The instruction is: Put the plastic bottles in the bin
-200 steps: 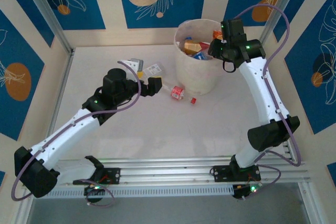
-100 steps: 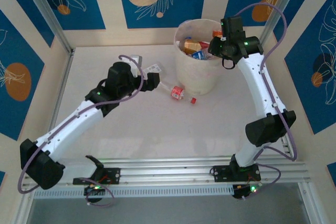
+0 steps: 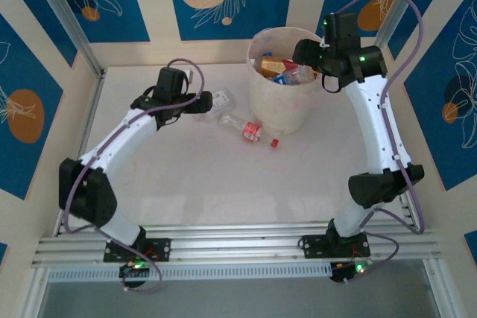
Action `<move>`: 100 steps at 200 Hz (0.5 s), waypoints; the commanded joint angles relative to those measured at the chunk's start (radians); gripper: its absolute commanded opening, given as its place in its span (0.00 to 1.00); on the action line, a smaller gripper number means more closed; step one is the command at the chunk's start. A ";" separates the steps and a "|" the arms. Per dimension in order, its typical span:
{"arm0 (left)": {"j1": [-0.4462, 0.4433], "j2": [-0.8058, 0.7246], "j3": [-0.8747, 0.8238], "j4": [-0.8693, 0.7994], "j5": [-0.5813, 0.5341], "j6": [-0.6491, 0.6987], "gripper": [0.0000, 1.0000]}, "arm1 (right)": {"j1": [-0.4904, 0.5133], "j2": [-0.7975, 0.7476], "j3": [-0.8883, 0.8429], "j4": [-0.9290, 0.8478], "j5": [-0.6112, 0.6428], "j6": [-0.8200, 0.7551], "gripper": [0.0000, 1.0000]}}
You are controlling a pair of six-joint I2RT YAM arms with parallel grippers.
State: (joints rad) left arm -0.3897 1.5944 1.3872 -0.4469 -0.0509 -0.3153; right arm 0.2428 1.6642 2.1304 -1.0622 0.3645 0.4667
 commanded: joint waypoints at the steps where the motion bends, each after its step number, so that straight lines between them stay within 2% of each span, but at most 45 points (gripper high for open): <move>1: 0.022 0.108 0.131 -0.120 0.021 0.142 0.99 | 0.007 -0.074 -0.014 -0.008 -0.032 0.004 0.80; 26: 0.037 0.259 0.294 -0.238 0.036 0.261 1.00 | 0.009 -0.148 -0.084 0.019 -0.057 0.018 0.86; 56: 0.039 0.418 0.461 -0.333 0.036 0.388 0.99 | 0.011 -0.222 -0.160 0.034 -0.058 0.035 1.00; 100: 0.039 0.563 0.616 -0.393 0.069 0.478 1.00 | 0.013 -0.289 -0.236 0.046 -0.059 0.057 0.99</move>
State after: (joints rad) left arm -0.3599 2.1094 1.9202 -0.7555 -0.0093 0.0689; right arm 0.2493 1.4025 1.9278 -1.0386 0.3244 0.5011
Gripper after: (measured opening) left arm 0.995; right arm 0.992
